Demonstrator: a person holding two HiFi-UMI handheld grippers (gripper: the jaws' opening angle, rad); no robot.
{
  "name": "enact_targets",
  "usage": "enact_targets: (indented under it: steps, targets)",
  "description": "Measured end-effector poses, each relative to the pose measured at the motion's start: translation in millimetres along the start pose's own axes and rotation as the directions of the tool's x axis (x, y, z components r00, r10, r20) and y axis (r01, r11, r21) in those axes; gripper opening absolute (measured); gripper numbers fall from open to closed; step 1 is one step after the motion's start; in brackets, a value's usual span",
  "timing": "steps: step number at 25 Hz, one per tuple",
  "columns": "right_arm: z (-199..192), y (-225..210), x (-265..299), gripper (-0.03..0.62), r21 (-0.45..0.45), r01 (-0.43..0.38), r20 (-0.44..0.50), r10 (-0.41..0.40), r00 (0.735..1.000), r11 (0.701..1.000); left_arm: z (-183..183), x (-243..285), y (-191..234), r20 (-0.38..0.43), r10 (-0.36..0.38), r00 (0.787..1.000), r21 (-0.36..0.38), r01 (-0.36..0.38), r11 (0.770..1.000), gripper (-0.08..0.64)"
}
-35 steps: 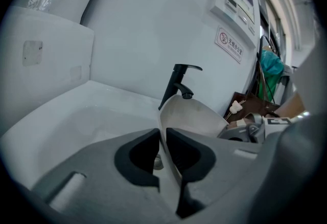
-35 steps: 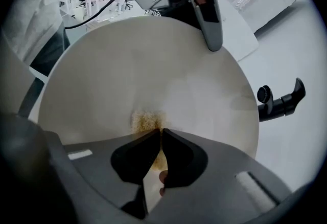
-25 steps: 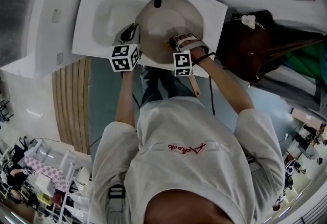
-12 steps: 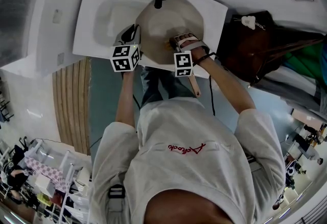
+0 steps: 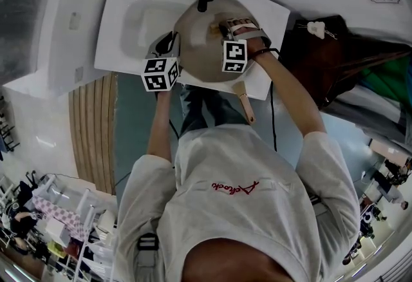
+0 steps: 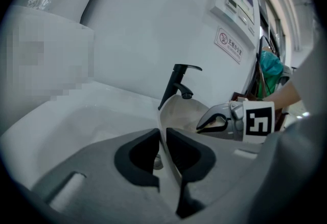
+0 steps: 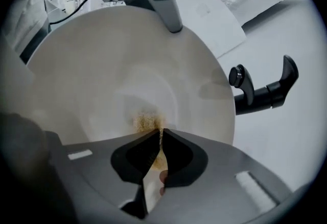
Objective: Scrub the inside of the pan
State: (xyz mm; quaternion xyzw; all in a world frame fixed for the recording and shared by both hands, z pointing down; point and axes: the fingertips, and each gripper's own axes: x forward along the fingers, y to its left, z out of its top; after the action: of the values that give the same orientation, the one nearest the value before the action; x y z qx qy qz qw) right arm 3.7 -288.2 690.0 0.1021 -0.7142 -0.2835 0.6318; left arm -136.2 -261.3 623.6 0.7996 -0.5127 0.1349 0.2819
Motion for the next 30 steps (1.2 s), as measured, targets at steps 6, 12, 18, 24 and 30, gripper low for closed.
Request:
enact_targets:
  steps: [6, 12, 18, 24, 30]
  targets:
    - [-9.1, -34.3, 12.8, 0.028, 0.003, 0.045, -0.033, -0.045, 0.998, 0.999, -0.1, 0.0, 0.7, -0.001, 0.000, 1.000, -0.001, 0.000, 1.000, 0.044]
    - [-8.0, -38.7, 19.6, 0.028, -0.002, 0.042, -0.041, -0.042, 0.998, 0.999, -0.3, -0.5, 0.8, -0.001, -0.004, 1.000, -0.001, 0.004, 1.000, 0.044]
    - [-12.5, -24.3, 19.5, 0.026, -0.012, 0.015, -0.046, -0.015, 0.999, 1.000, -0.4, 0.3, 1.0, 0.001, -0.007, 1.000, -0.008, 0.007, 1.000, 0.044]
    - [-19.3, 1.9, 10.8, 0.026, -0.036, -0.016, -0.047, 0.014, 0.999, 0.999, -0.4, 0.1, 1.7, 0.002, -0.006, 1.000, -0.009, 0.006, 1.000, 0.044]
    - [-24.6, 27.8, 1.2, 0.026, -0.067, -0.055, -0.048, 0.052, 0.998, 0.996, -0.3, 0.2, 1.3, 0.003, -0.007, 1.000, -0.009, 0.007, 1.000, 0.044]
